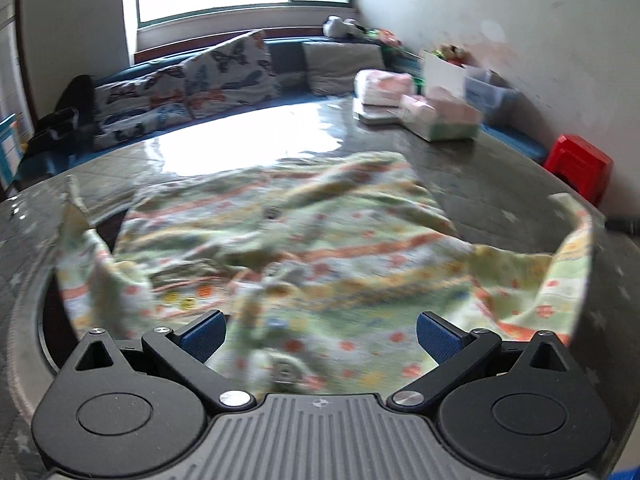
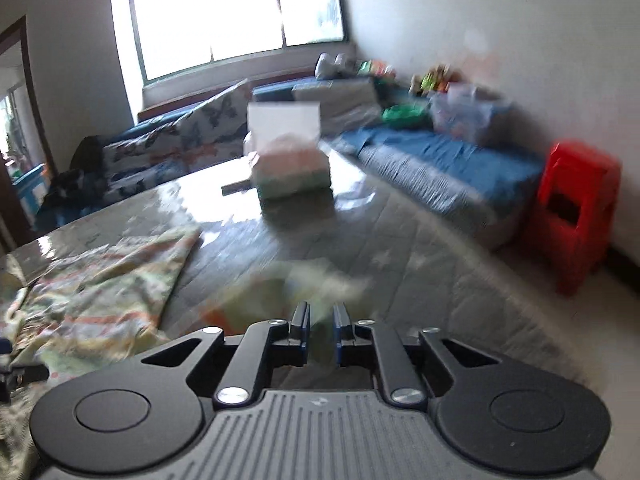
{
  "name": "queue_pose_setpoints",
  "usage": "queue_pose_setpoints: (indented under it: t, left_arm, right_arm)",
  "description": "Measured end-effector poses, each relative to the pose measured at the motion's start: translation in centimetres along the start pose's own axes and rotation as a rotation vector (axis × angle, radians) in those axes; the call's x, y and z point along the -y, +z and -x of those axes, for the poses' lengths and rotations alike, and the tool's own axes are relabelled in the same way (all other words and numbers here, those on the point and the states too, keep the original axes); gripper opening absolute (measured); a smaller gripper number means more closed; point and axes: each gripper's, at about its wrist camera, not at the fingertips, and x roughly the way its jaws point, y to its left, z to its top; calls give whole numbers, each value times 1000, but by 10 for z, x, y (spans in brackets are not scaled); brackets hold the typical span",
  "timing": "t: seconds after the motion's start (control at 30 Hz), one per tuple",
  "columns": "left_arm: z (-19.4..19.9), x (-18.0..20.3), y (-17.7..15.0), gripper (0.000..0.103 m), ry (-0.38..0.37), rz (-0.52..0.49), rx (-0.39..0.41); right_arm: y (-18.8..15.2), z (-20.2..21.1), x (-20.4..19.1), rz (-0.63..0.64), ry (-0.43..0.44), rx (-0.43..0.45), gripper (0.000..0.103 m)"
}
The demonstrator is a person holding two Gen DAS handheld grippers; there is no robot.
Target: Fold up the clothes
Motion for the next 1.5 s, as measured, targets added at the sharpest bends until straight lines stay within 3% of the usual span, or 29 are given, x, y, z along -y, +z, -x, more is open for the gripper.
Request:
queue_pose_setpoints:
  t: [0.17,0.3,0.43,0.57,0.67,0.83,1.0,1.07,1.17,1.3,1.5]
  left_arm:
    - [-6,18,-7,103,-41,-39,-26]
    - [-9,32,-13,103,-65,-82,-43]
    - [-7,40,-18,103,-80,-118,-49]
    - [-8,39,-19,103,-86,-119,-57]
    - [-9,37,-20,103,-91,-113,-60]
    - [-9,37,-21,103,-96,-116,-64]
    - [-10,36,-21,103,-102,-118,-67]
    - [-9,35,-22,103,-103,-118,-67]
    - [-9,35,-21,103,-100,-118,-67]
    - [-9,34,-20,103,-97,-113,-66]
    - [-6,30,-18,103,-97,-106,-61]
  right_arm:
    - [12,12,2,3,-2,50,13]
    - [20,5,-26,40,97,62,22]
    - [21,-14,-65,134,191,35,23]
    - [8,-32,-91,236,215,-40,23]
    - [-1,-38,-88,230,181,-88,23]
    - [-24,-27,-52,176,26,-143,23]
    - [-45,-9,-26,86,-55,-183,26]
    - [-48,-2,-21,75,-102,-162,27]
    - [-43,8,-15,42,-87,-120,27]
    - [-32,15,-28,72,-85,-44,28]
    - [-23,16,-33,109,-163,10,30]
